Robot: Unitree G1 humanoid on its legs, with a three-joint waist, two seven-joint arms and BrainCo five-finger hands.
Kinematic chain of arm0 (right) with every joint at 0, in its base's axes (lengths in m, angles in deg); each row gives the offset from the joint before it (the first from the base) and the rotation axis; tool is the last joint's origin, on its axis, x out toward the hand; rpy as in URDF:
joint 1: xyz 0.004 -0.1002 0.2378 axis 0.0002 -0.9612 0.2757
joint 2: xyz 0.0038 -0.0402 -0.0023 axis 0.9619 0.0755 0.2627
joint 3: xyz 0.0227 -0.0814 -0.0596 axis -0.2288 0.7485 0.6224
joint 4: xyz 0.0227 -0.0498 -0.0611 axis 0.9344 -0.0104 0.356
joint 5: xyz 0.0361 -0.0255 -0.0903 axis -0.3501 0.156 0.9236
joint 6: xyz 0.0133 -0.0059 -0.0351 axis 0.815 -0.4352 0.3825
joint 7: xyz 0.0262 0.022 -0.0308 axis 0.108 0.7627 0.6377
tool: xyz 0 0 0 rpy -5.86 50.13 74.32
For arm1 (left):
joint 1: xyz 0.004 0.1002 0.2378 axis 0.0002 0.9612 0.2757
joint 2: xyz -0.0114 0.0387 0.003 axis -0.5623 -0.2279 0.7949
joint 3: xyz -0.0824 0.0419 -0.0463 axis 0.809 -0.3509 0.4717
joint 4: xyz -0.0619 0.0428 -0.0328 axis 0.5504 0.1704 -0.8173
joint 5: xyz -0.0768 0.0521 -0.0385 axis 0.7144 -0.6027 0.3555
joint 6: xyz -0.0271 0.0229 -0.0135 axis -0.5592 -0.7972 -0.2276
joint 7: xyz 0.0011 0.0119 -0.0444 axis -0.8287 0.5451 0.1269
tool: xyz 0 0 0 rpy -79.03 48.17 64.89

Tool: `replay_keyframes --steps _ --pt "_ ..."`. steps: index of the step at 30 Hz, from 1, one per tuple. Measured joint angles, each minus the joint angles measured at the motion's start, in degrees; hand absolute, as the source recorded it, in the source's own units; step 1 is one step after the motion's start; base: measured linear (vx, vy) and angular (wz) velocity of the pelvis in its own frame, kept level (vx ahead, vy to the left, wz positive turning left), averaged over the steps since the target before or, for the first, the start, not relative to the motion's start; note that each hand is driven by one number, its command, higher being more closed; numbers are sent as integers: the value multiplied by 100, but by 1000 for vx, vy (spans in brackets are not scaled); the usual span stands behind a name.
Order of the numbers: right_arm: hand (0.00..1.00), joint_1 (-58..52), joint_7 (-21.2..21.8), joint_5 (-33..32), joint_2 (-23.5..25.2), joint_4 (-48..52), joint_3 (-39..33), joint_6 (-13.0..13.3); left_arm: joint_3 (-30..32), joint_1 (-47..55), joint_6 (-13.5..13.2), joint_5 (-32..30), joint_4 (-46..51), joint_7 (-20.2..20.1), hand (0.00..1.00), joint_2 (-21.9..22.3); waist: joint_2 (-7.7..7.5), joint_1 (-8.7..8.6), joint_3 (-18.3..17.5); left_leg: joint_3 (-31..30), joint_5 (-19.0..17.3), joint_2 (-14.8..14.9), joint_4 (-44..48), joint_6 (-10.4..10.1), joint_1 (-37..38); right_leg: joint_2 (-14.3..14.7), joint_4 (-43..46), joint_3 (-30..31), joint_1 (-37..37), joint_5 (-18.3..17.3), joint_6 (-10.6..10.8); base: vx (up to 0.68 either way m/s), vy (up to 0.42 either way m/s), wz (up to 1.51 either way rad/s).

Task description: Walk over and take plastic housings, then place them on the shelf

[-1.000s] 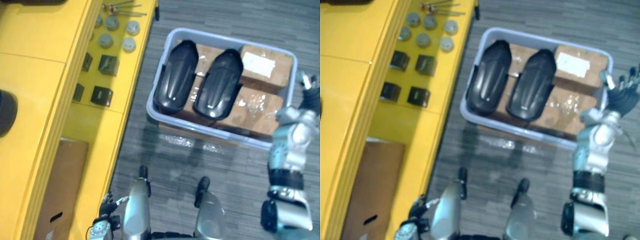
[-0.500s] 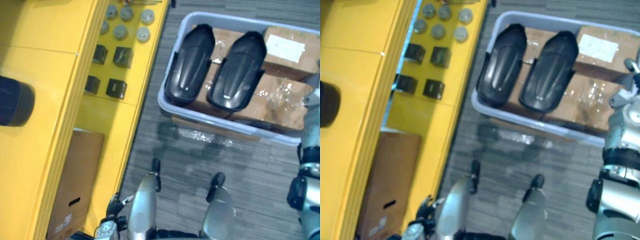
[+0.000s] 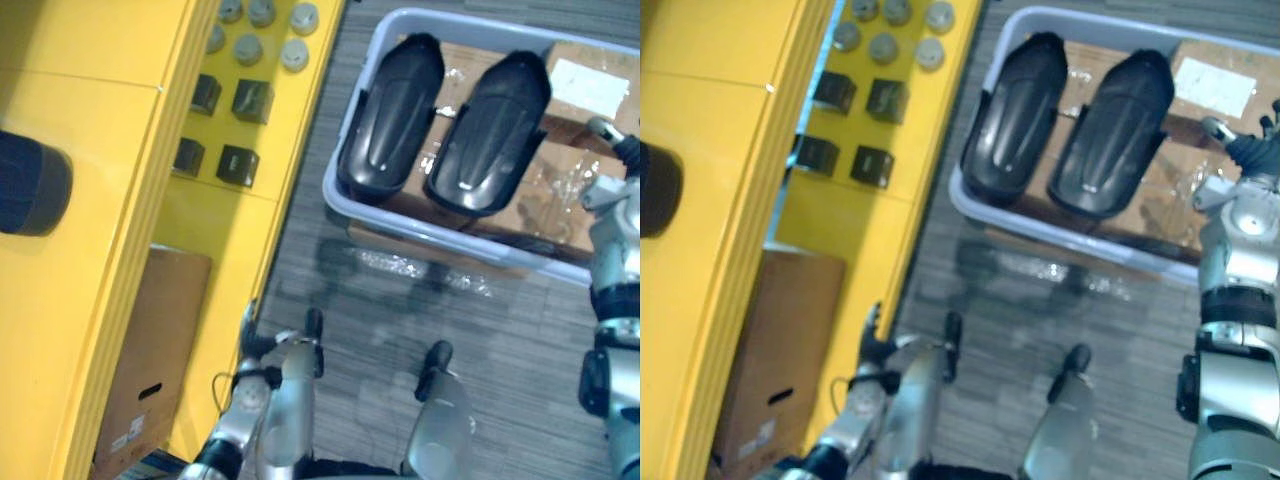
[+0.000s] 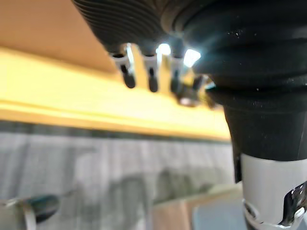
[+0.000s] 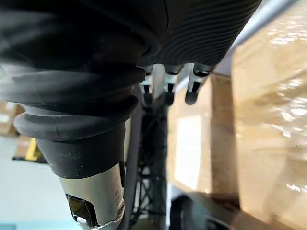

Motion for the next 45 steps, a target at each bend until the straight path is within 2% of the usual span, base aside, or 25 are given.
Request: replay_keyframes --steps 4,7,12,14,17,21,24,27,29,34,37,38,41,45 --pt "0 42 141 -4 263 2 237 -8 -15 -45 290 -131 -27 31 0 16 0 33 0 82 -2 108 39 1 0 94 -42 97 -37 78 -42 -52 12 -14" --pt "0 124 137 10 451 2 355 -60 -35 -124 412 -130 -184 15 0 89 0 30 0 130 -1 148 36 2 -1 129 -42 149 -75 101 -47 -61 5 -13" --pt "0 227 85 221 608 -34 460 -298 -224 -279 411 -116 -455 25 0 184 -2 65 -1 164 19 174 33 -3 -59 143 -6 182 -179 118 -57 -35 0 -4" --pt "0 362 -66 271 645 -142 529 -403 -243 -318 402 -105 -480 35 0 231 -1 86 -3 172 56 172 25 -10 -113 140 1 188 -255 132 -60 -3 -5 -2" --pt "0 598 -457 312 646 -476 562 -556 -351 -322 218 -93 -474 47 0 371 5 163 -7 171 67 172 20 -12 -108 137 6 185 -254 136 -59 0 0 0" --pt "0 867 -971 456 646 -555 548 -710 -803 -292 -59 99 -352 2 0 412 25 186 -20 161 81 126 8 2 -114 87 12 167 -250 137 -55 0 6 5" --pt "0 1044 -1362 582 642 -663 430 -841 -1138 -239 -230 253 -99 -94 0 513 171 197 -118 116 114 76 0 24 -181 48 27 119 -270 136 -51 -16 5 11" --pt "0 1125 -1673 606 639 -724 430 -948 -1426 -193 -280 490 189 -245 0 577 339 227 -255 121 172 39 -23 47 -283 -35 146 120 -426 125 -45 -23 -7 8" --pt "0 1132 -1699 614 636 -725 451 -1065 -1591 -164 -287 626 309 -325 0 581 386 230 -290 146 196 13 -33 52 -302 -86 213 135 -485 110 -39 -37 -3 2" --pt "0 1372 -1774 603 565 -771 599 -1646 -1820 35 -312 1114 565 -533 0 562 424 229 -318 268 219 73 1 86 -474 -114 337 147 -674 97 -53 -50 -7 1" --pt "0 1553 -1765 611 529 -956 863 -1905 -1889 127 -326 1274 585 -630 0 567 434 246 -329 298 271 77 -8 93 -528 -138 398 150 -763 96 -56 -15 -10 3" --pt "100 1588 -1757 613 519 -958 875 -1969 -1914 165 -337 1346 617 -657 0 561 434 248 -329 301 272 77 -7 92 -529 -143 411 152 -772 95 -58 0 0 0" --pt "100 1800 -1628 789 333 -1028 1074 -2435 -2078 253 -474 1464 679 -773 0 561 466 287 -352 424 313 103 -10 115 -594 -196 483 149 -866 92 -61 -4 -9 4" --pt "100 2005 -1443 1438 40 -1256 1315 -3001 -2248 254 -590 1600 856 -889 0 545 465 329 -355 490 354 85 -2 147 -706 -267 561 150 -1002 90 -60 -13 -2 6"
